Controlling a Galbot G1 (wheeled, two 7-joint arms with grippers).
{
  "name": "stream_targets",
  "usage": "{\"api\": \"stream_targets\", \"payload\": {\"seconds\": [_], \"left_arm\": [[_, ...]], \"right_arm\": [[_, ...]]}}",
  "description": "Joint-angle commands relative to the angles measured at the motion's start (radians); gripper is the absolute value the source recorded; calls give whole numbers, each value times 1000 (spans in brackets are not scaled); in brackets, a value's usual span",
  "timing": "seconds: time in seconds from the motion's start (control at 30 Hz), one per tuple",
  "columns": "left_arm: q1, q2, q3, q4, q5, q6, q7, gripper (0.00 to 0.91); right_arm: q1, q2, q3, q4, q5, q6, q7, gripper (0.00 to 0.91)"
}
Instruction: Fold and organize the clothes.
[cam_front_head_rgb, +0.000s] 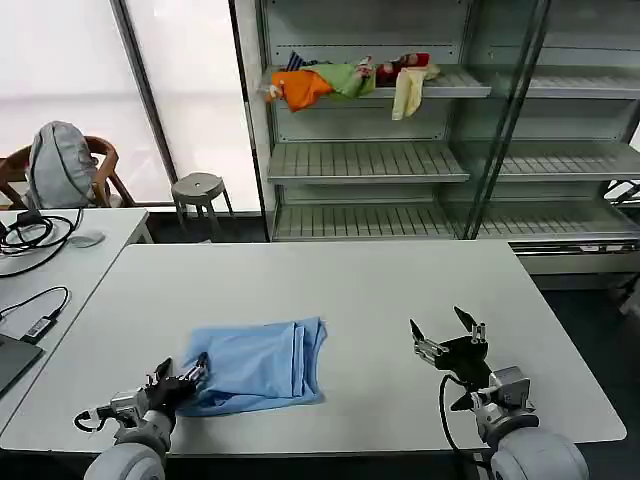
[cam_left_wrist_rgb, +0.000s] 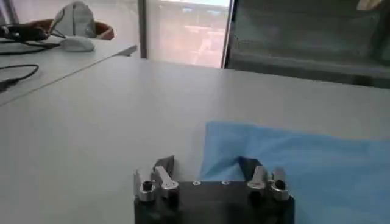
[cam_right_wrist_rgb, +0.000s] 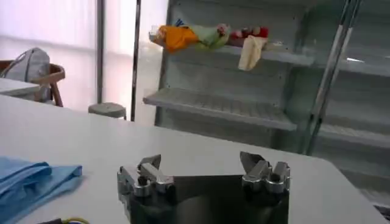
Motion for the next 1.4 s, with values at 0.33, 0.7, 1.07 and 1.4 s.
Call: {"api": "stream_targets", "payload": {"seconds": [0.33,0.7,1.07,1.4], "left_arm": [[40,-14,-1,38,-146,-91,83,20],[27,29,-117,-51,-92,-56,155,20],[101,305,-690,-82,-108,53,226,20],[117,249,-550,-273,126,53,252,20]], "right_arm": [[-6,0,3,2,-1,-1,0,907],[-4,-4,-4,5,-4,-1,-1,907],[22,-3,-20,2,-2,4,-7,907],[3,-7,-5,7,-2,8,-10,907]]}}
